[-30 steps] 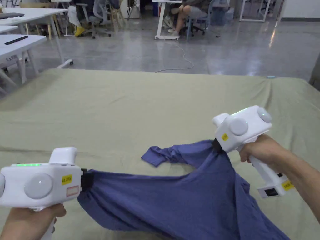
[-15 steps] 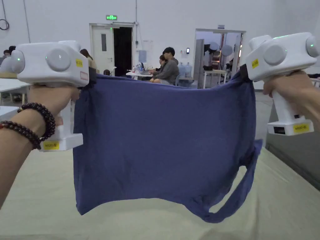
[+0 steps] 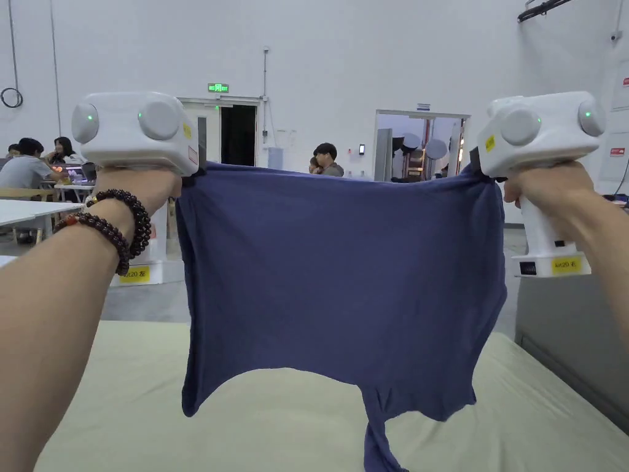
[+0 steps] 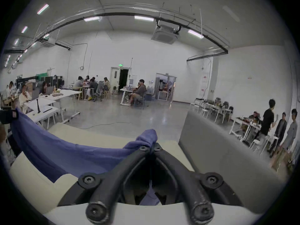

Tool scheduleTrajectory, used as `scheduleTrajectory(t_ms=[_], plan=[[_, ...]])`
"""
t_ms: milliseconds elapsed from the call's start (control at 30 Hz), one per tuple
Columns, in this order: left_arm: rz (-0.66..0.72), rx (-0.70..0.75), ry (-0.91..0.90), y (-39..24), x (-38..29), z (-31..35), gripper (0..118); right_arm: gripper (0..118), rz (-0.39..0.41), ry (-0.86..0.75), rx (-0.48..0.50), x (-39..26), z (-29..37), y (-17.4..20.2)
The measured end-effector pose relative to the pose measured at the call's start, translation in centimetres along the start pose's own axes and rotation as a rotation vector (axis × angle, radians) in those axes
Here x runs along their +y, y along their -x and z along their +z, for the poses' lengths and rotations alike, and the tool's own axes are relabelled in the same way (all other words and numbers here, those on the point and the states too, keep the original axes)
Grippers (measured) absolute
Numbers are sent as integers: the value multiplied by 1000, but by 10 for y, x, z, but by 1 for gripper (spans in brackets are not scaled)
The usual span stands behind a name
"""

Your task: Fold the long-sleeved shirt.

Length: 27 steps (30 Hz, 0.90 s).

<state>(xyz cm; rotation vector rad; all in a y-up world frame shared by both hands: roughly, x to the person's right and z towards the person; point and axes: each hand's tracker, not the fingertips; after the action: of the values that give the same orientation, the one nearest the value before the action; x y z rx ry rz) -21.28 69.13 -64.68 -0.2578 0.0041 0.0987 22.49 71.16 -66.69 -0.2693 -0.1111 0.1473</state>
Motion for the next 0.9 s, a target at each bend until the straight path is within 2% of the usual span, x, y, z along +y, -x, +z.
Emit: scheduleTrajectory(t_ms=[133, 300, 400, 533, 667, 733, 800, 867, 900], plan=[[-6, 21, 88, 12, -59, -18, 0, 0, -6, 110, 40, -69, -25, 9], [6, 18, 232, 27, -160, -41, 0, 0, -76, 280, 86, -175, -58, 29], [12, 13, 311, 37, -218, -45, 0, 0, -67, 361, 107, -235, -61, 42], [49, 16, 378, 58, -259, -49, 0, 0, -86, 404, 128, -272, -67, 43], [82, 0, 331, 67, -264, -16, 0, 0, -103, 402, 166, -276, -34, 35], [55, -7, 264, 67, -272, 14, 0, 0, -66, 365, 186, -284, -7, 34], [-5, -5, 284, 65, -291, 52, 0, 0, -14, 354, 205, -301, 33, 32], [-69, 16, 357, 66, -312, 82, 0, 0, 4, 350, 243, -323, 68, 29], [-44, 1, 357, 69, -324, 96, 0, 0, 9, 359, 258, -337, 88, 29]])
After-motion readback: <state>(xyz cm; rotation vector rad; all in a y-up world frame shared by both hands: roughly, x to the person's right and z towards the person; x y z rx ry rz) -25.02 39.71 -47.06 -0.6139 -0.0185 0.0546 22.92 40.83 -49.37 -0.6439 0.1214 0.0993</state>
